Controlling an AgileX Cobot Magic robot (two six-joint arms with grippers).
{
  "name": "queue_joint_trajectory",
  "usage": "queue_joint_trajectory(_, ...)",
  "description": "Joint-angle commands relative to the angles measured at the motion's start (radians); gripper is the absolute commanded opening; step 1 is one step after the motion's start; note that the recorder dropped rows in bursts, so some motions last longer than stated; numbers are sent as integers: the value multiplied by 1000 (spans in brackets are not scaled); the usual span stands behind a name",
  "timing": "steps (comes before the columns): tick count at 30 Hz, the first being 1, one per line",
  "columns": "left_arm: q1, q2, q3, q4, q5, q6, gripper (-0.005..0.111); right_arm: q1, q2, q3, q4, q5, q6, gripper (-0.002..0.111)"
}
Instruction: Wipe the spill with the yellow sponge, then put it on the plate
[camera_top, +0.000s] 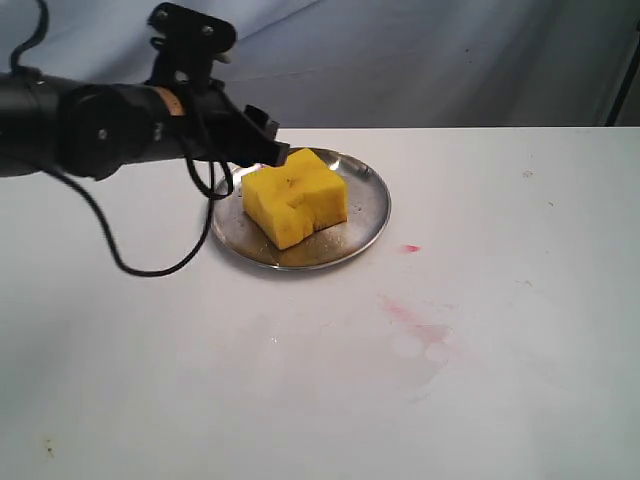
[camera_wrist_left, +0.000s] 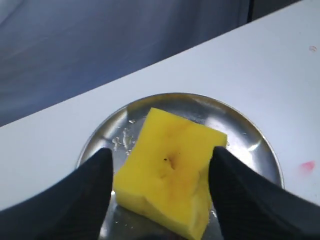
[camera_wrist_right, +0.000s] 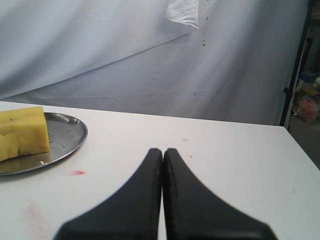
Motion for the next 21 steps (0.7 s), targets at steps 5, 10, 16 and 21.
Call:
queue_joint_trajectory(5,83,-201,296,-38,-226,29,33,4,-4,3,-4,-2,2,0)
queue_joint_trajectory(10,124,-285,344,-38,-209,53,1,4,-4,3,-4,-2,2,0)
queue_joint_trajectory(16,124,-341,344,-38,-195,57,0,4,-4,3,-4,-2,2,0)
queue_joint_trajectory(21,124,-427,370,-38,-199,57,0,4,-4,3,-4,-2,2,0)
